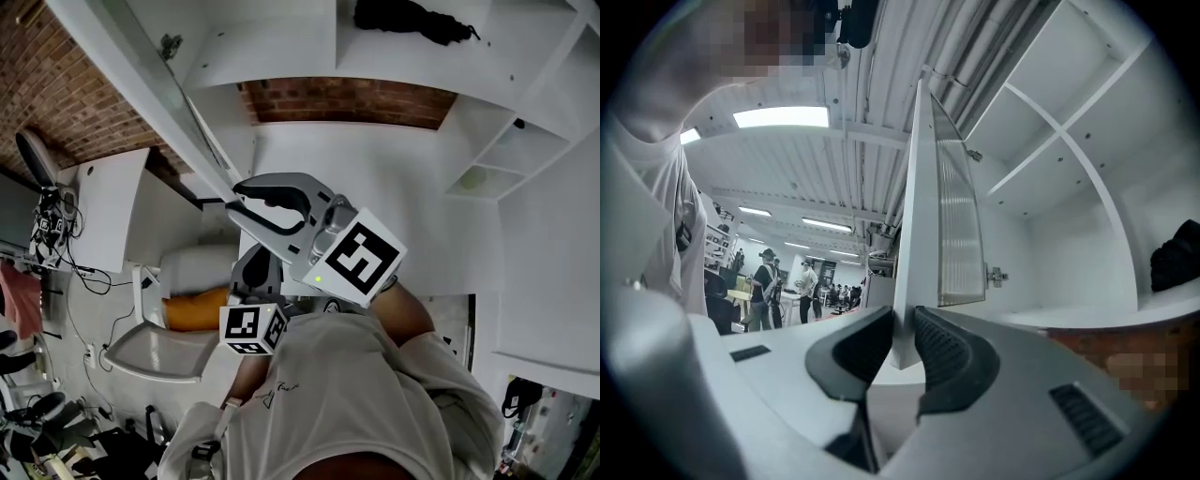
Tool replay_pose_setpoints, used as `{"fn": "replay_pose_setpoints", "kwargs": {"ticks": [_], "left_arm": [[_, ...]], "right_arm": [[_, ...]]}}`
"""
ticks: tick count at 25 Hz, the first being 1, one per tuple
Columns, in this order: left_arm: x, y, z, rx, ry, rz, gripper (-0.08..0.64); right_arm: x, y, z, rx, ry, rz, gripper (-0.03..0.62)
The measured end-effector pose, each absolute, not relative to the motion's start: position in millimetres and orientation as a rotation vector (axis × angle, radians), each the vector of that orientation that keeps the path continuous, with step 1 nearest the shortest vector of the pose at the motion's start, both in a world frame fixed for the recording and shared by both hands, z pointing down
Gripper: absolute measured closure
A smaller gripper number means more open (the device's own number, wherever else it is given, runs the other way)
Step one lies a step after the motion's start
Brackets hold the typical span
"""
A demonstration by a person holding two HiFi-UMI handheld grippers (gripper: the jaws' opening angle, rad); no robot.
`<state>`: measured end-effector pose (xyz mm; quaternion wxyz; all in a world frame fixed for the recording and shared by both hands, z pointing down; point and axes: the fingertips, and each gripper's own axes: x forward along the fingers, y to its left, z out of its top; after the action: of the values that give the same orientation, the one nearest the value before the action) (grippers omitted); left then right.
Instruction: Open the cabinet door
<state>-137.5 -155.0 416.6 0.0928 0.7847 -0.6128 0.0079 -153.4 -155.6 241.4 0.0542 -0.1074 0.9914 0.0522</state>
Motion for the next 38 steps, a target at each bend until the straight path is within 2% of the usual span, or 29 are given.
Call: {"fn": "replay_pose_setpoints", "kwargs": {"ticks": [38], "left_arm": [[-201, -130, 414, 2.189, -1.991, -0.014, 0.543]], "right_arm": [[-212, -120, 240, -0.106, 2.995, 0.153, 0.514]]}}
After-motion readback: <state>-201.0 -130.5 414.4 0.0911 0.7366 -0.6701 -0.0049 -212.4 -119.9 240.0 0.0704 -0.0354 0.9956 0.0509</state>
